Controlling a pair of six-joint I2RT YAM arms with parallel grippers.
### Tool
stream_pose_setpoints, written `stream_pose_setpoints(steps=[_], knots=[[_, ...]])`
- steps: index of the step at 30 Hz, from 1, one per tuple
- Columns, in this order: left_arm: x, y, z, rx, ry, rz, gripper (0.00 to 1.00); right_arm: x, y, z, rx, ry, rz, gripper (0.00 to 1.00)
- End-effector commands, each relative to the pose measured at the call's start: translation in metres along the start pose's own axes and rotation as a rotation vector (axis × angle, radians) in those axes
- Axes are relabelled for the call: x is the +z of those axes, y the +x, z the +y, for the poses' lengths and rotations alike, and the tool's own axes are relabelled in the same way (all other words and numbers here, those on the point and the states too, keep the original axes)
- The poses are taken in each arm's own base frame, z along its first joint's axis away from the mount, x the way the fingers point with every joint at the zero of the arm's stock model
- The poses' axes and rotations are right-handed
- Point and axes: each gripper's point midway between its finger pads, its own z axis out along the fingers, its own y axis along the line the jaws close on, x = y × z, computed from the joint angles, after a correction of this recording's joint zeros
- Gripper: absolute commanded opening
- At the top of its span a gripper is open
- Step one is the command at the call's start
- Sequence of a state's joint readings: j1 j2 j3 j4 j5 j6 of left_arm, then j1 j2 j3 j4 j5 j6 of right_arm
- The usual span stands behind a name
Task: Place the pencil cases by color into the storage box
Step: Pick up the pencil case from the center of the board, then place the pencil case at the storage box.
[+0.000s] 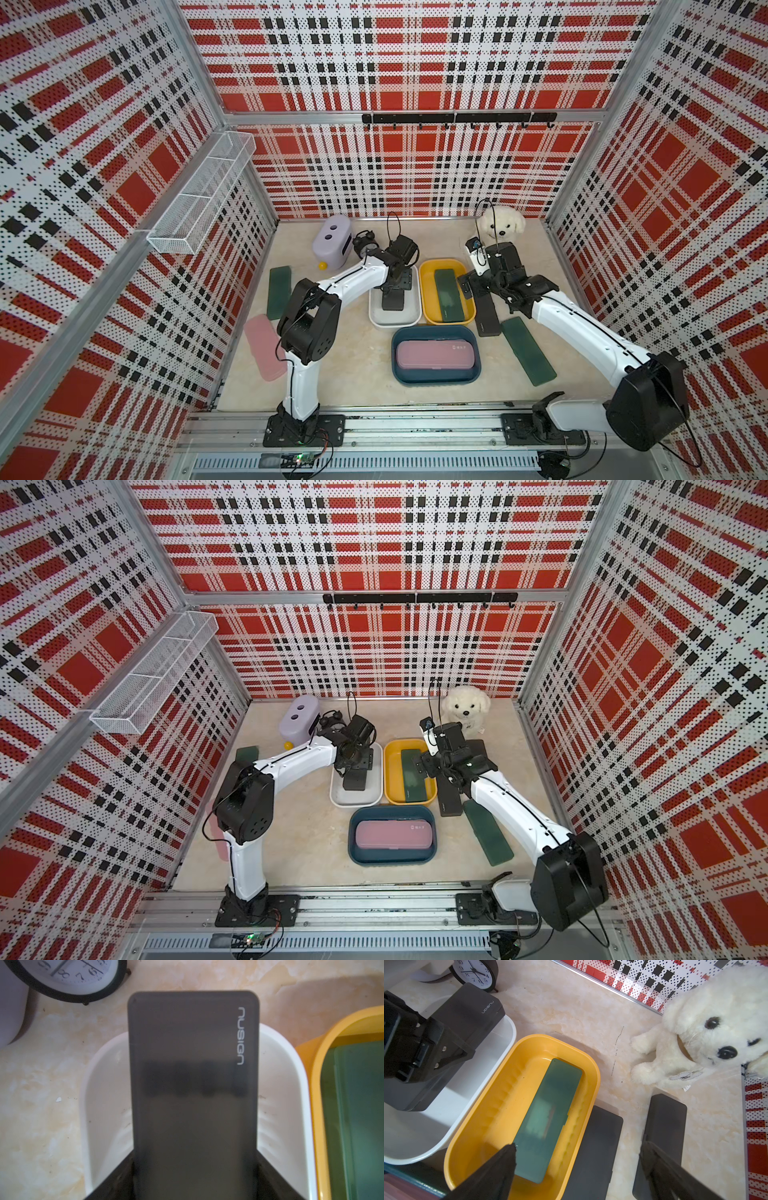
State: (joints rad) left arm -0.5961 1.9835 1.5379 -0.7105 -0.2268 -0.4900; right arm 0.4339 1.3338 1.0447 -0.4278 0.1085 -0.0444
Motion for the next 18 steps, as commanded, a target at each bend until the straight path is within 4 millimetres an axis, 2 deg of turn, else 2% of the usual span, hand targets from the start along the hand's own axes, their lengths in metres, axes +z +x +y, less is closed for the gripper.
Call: stream_pose_setpoints(steps=[1,7,18], knots=[[0.013,0.015,-0.008,-0.004,0.018,0.037,0.51,0.000,0.002,-0.002,0.005,-0.005,-0.009,1.00],[0.019,0.021,-0.017,-0.005,0.031,0.047,0.51,0.000,0.006,-0.001,0.003,-0.012,-0.006,1.00],[0.003,0.023,-0.019,-0.016,0.036,0.025,0.50,-0.004,0.007,0.000,0.008,-0.023,-0.023,1.00]])
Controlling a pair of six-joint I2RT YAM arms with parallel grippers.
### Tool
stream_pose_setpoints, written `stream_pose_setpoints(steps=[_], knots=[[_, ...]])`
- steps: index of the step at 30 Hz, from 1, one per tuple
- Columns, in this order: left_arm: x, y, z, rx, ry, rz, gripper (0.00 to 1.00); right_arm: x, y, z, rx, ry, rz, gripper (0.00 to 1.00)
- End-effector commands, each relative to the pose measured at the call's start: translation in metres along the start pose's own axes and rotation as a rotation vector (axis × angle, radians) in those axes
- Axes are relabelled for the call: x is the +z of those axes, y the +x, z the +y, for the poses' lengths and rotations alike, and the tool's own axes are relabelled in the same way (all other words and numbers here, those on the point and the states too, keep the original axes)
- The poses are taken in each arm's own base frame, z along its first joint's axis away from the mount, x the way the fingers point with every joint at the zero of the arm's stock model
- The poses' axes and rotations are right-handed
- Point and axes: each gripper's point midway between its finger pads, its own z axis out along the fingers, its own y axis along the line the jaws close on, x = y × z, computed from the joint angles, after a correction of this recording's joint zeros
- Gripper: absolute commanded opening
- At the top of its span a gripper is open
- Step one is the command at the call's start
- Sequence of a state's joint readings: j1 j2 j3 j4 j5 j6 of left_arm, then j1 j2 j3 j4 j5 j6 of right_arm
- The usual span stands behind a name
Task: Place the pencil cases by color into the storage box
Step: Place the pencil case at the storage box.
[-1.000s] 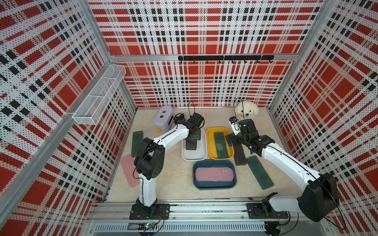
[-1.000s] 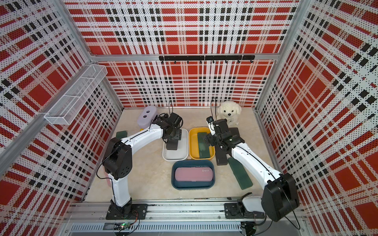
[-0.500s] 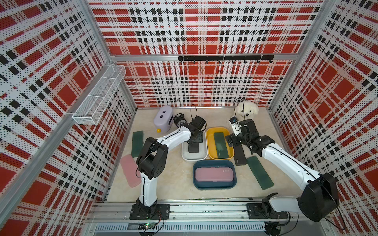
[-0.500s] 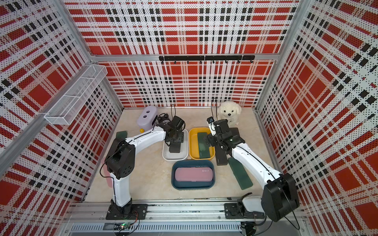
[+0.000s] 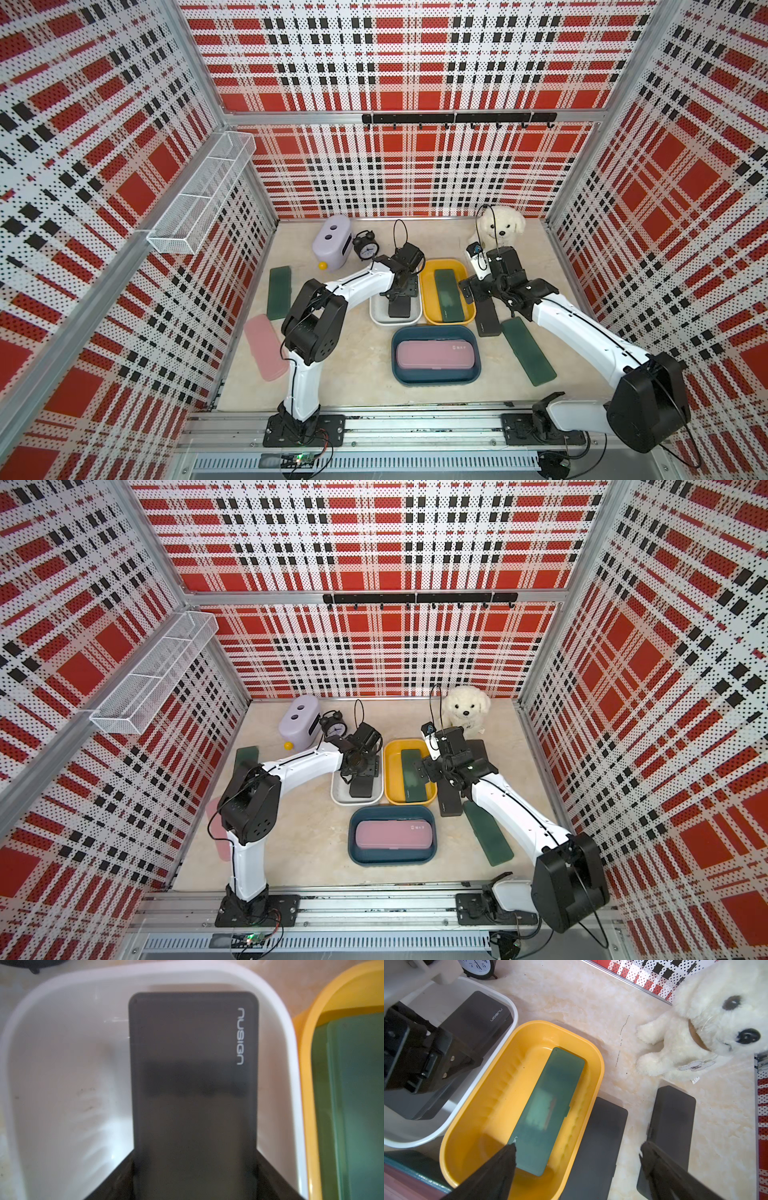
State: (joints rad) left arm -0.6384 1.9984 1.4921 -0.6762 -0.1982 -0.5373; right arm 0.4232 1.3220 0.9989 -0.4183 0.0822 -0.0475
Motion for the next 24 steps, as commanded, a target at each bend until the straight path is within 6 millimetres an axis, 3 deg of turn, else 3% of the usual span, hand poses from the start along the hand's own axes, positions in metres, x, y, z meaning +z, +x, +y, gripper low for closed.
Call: stream_pose_setpoints(steps=[1,8,24], knots=[[-0.008,-0.001,-0.001,-0.013,0.007,-0.014,0.50,-0.009,-0.009,-0.002,0.005,-0.003,-0.048,1.00],[-0.010,-0.002,-0.002,-0.016,0.008,-0.016,0.50,-0.008,-0.008,-0.002,0.009,-0.004,-0.048,1.00],[0.017,0.009,-0.005,-0.025,0.003,0.026,0.50,-0.005,-0.005,0.001,0.007,-0.020,-0.038,1.00]])
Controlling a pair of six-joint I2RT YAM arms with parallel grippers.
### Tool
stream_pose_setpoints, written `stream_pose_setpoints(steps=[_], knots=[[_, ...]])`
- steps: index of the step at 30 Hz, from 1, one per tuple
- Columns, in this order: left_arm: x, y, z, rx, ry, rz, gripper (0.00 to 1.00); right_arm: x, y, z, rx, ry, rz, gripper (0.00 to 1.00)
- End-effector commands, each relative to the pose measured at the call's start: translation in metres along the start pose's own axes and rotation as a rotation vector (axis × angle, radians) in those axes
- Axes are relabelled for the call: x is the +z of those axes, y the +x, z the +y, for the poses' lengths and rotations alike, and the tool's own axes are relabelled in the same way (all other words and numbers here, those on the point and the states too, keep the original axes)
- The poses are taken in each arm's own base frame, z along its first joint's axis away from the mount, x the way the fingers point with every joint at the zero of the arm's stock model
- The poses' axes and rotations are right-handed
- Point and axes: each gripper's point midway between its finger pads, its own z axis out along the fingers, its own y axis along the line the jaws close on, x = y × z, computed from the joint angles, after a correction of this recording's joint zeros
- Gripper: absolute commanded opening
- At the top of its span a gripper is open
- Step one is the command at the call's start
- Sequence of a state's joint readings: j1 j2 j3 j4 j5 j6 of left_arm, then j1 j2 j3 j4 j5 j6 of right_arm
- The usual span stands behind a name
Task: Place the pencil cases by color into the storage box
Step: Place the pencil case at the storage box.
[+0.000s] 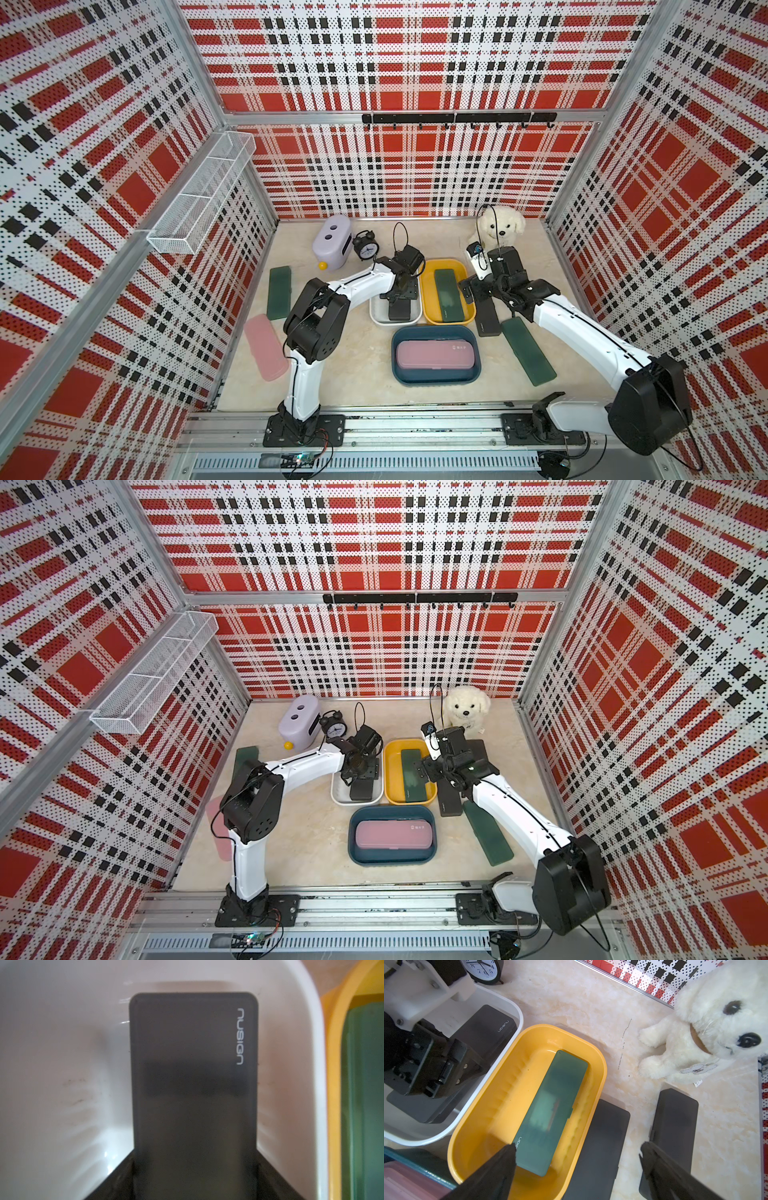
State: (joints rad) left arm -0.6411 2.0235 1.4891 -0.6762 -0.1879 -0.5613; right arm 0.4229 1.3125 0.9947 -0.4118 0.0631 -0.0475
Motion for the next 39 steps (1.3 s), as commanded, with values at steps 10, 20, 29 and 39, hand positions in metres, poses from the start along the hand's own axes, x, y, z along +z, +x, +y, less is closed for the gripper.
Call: stream_pose_setpoints(steps=[10,20,29,39], knots=[[0.020,0.004,-0.002,-0.016,0.002,0.017,0.55,-0.001,0.000,0.001,0.004,-0.013,-0.019,1.00],[0.028,0.008,0.003,-0.021,-0.006,0.035,0.70,0.001,0.001,0.001,0.001,-0.017,-0.012,1.00],[0.026,0.004,0.003,-0.023,-0.002,0.025,0.78,0.001,0.000,0.001,-0.003,-0.017,-0.011,1.00],[0.023,0.001,0.001,-0.019,0.008,0.017,0.84,0.002,-0.001,0.001,-0.007,-0.015,-0.011,1.00]])
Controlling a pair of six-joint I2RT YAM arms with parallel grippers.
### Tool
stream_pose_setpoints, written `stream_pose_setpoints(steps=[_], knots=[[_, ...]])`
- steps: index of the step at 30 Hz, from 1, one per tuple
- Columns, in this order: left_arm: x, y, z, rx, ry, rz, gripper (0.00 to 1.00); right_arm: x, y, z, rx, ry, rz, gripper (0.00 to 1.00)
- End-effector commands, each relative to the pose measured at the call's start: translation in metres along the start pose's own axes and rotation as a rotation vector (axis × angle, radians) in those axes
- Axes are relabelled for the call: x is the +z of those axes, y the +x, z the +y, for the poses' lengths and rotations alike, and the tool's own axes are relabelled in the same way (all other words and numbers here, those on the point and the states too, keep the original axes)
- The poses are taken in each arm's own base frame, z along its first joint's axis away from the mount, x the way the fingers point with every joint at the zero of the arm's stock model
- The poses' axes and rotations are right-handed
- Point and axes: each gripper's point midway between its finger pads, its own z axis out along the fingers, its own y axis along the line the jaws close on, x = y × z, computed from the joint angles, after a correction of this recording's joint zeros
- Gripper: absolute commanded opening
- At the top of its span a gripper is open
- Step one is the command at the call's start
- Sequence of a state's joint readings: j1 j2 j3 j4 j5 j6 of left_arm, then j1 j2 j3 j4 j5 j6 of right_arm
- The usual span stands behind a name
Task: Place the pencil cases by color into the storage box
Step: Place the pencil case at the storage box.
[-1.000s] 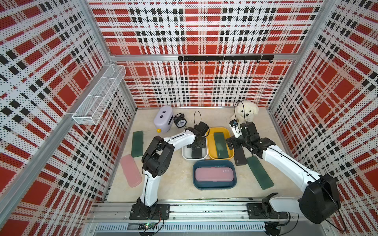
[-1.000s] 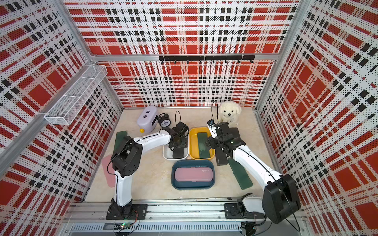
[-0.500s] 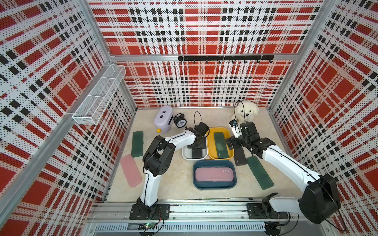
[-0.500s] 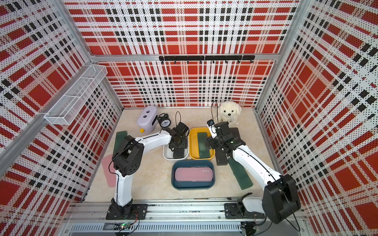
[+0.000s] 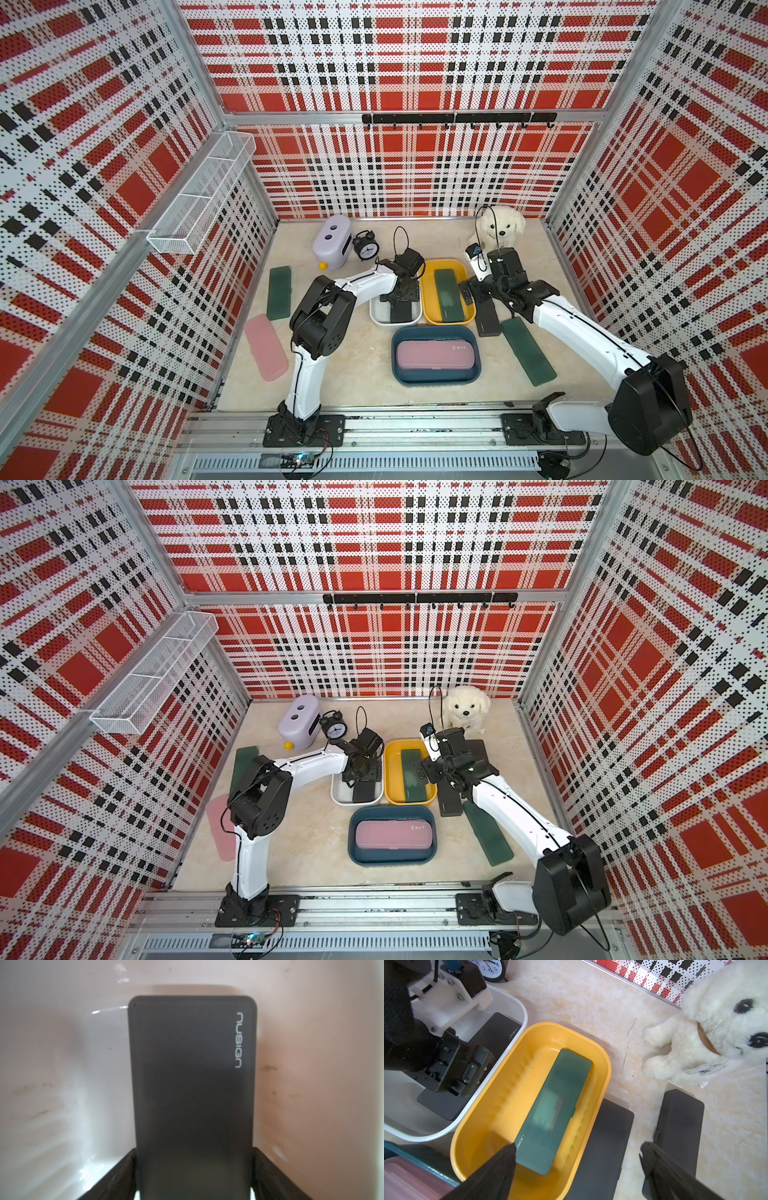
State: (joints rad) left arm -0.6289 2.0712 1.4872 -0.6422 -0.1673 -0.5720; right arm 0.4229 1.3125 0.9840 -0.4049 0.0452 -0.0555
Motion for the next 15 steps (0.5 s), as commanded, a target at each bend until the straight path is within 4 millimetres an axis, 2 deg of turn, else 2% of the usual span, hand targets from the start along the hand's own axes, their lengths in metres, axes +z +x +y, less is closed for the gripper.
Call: stream_pose_setpoints(steps=[1,10,15], knots=[[0.003,-0.004,0.000,0.000,0.004,-0.009,0.85,0.000,-0.004,-0.003,0.002,0.003,-0.013,1.00],[-0.012,-0.012,-0.001,-0.003,0.015,-0.044,0.87,0.000,-0.004,-0.002,0.002,0.001,-0.012,1.00],[-0.031,-0.022,-0.002,-0.009,0.025,-0.089,0.90,0.000,-0.003,-0.006,0.006,0.019,-0.009,1.00]])
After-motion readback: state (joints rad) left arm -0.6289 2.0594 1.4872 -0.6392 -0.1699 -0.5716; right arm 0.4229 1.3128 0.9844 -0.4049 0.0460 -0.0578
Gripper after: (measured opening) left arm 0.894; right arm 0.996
